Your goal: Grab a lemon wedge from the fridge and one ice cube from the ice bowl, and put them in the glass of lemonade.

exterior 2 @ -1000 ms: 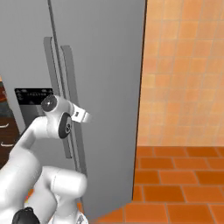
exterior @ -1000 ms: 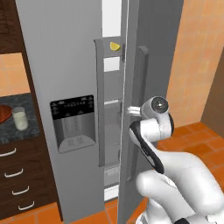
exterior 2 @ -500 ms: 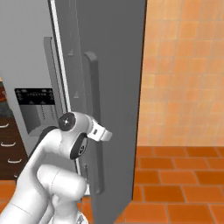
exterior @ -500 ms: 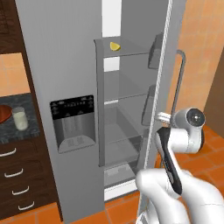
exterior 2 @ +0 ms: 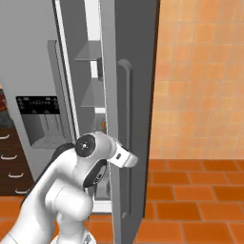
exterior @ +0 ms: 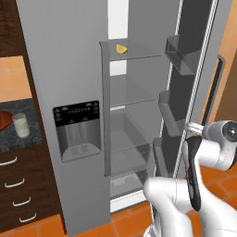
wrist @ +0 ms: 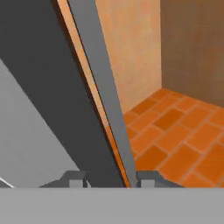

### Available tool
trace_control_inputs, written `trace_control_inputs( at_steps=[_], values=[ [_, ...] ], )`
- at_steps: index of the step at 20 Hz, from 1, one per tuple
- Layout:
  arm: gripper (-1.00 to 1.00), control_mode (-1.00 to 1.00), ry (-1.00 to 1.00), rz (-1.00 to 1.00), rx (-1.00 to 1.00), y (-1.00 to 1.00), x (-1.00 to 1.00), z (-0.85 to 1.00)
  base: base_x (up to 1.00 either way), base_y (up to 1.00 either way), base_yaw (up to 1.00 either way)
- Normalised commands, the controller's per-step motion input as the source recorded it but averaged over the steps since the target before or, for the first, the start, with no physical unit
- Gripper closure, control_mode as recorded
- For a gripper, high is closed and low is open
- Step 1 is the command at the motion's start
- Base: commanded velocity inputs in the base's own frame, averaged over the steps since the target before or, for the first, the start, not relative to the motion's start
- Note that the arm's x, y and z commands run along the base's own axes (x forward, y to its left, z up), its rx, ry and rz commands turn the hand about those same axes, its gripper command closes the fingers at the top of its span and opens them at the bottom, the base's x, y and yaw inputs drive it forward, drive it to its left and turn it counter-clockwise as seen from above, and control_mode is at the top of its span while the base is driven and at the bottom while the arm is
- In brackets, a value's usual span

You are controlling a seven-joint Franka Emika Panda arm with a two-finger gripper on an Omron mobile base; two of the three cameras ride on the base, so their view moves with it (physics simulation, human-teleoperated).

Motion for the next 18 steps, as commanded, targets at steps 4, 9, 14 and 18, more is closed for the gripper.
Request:
trace_control_inputs(
  at_steps=[4,9,14,18],
  values=[
    [-1.00,-1.00,-0.07,-0.06,-0.13,0.43,-0.83,0.89,0.00,0.00,0.00],
    [-1.00,-1.00,0.00,-0.08,-0.28,0.93,-0.47,0.87,0.00,0.00,0.00],
    [-1.00,-1.00,0.16,-0.16,-0.42,1.00,0.51,0.52,0.00,0.00,0.00],
    [-1.00,-1.00,0.31,-0.18,-0.34,0.77,1.00,0.04,0.00,0.00,0.00]
  ],
)
